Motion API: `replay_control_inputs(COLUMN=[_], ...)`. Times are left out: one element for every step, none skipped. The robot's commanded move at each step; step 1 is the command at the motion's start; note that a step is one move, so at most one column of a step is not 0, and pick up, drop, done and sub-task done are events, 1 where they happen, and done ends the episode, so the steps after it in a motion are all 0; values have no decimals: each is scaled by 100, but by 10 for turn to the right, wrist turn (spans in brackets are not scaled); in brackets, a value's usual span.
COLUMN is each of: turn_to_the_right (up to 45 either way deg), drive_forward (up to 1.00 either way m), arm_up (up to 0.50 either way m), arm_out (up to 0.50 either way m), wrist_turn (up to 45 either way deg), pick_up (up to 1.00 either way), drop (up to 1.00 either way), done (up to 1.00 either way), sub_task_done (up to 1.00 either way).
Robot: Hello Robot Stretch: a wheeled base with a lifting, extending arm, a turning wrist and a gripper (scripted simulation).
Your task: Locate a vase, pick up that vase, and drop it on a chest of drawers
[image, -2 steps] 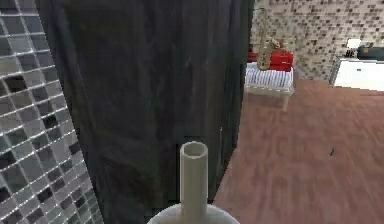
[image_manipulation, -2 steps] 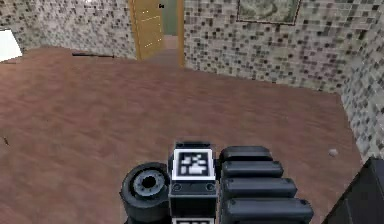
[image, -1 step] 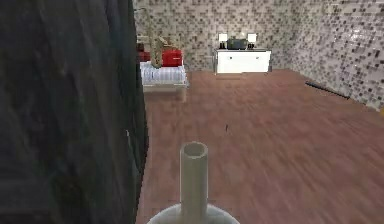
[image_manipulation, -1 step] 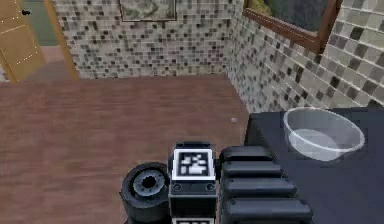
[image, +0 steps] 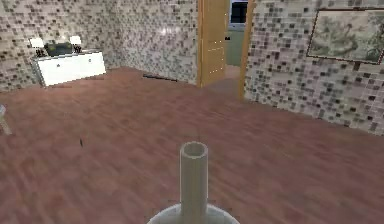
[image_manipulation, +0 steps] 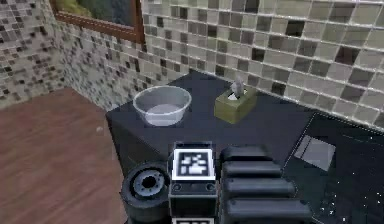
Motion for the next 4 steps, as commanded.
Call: replay_control_inputs(turn_to_the_right=[450,450,390,-450], drive_forward=[0,0,0,0], arm_up=[0,0,0,0], arm_out=[0,0,0,0], wrist_turn=[0,0,0,0], pick_up=[0,0,0,0], drop=[0,0,0,0], done=[0,0,0,0], sub_task_done=[0,0,0,0])
